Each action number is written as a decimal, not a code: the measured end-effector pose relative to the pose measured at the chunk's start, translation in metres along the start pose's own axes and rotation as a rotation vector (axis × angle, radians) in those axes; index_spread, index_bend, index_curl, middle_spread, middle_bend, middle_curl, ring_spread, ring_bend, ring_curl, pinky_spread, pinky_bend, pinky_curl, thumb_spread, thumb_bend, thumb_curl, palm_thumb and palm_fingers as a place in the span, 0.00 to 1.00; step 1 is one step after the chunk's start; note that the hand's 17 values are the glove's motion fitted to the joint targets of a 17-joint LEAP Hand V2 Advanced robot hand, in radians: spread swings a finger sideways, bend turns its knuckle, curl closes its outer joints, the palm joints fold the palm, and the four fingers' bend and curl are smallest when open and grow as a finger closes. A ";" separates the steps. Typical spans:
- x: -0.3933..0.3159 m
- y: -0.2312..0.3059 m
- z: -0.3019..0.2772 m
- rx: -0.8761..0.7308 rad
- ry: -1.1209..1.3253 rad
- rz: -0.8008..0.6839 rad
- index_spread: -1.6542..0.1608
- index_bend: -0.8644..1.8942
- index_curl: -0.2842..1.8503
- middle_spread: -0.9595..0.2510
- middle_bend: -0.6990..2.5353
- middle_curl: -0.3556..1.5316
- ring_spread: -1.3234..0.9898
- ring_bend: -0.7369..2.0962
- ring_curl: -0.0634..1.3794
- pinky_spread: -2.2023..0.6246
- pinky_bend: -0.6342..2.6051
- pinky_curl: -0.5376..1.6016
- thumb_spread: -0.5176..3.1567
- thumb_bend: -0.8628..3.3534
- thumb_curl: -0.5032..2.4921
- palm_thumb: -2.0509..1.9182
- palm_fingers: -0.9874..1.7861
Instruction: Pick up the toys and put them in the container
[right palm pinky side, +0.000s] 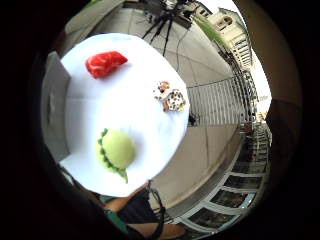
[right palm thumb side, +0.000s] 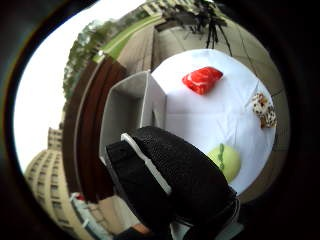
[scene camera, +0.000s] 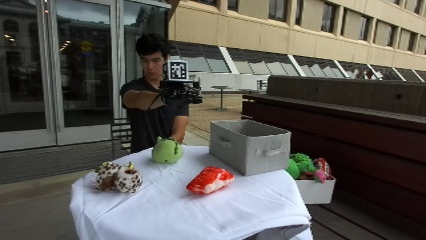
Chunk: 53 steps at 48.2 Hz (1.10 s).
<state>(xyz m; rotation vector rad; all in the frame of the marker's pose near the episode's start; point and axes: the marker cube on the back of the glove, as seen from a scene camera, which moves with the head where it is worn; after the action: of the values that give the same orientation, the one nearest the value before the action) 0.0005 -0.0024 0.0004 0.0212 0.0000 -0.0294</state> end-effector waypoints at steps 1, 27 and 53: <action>0.001 -0.003 0.000 0.024 0.000 -0.033 0.86 0.37 0.15 0.76 0.27 0.21 0.53 0.31 0.05 0.76 0.32 0.29 0.25 0.18 0.16 0.47 0.35; 0.014 -0.052 0.009 0.366 -0.002 -0.598 0.80 0.37 0.23 0.72 0.27 0.30 0.46 0.33 0.12 0.72 0.37 0.38 0.42 0.18 0.17 0.47 0.33; 0.077 -0.038 0.120 0.299 0.040 -0.689 0.73 0.35 0.22 0.72 0.27 0.32 0.50 0.41 0.21 0.77 0.52 0.45 0.41 0.18 0.19 0.48 0.35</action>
<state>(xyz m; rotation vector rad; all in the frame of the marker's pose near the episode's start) 0.0759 -0.0454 0.1191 0.3201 0.0432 -0.7186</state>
